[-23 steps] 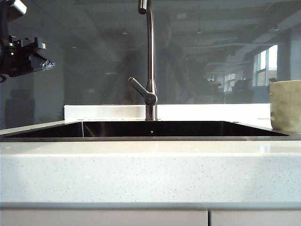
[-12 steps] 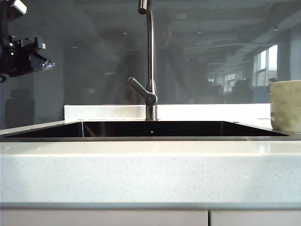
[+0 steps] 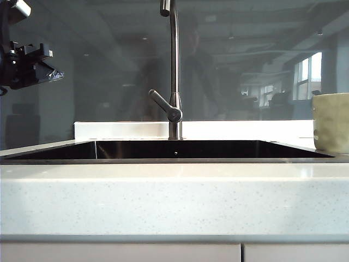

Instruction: Pick up the mug next to the sink, go to the faucet to get some water, pour the water into the sink, and finally put the mug back to its place.

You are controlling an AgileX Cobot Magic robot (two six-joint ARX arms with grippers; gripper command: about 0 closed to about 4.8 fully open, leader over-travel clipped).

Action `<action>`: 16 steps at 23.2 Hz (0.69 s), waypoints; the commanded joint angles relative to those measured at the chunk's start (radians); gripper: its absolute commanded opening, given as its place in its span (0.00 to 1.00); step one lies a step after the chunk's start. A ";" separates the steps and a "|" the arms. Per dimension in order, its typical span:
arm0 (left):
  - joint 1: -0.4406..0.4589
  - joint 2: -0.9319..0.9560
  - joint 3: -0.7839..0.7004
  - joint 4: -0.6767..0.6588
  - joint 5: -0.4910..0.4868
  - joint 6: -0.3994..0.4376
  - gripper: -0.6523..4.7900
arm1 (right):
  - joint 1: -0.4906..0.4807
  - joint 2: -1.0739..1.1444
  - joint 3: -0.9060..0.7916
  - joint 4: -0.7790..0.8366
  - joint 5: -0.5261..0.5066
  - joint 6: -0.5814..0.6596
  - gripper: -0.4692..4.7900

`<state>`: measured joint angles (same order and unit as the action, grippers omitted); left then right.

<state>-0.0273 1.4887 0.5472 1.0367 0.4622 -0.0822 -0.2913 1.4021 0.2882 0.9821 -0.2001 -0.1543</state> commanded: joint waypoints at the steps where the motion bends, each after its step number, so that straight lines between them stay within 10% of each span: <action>1: 0.002 -0.003 0.003 0.020 0.006 0.002 0.11 | 0.001 -0.004 0.004 0.024 -0.002 0.002 0.22; 16: 0.002 -0.003 0.003 0.020 0.006 0.002 0.11 | 0.001 -0.004 0.004 0.083 -0.002 0.051 0.08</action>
<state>-0.0273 1.4887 0.5472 1.0367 0.4622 -0.0822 -0.2905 1.4017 0.2893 1.0195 -0.2050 -0.1135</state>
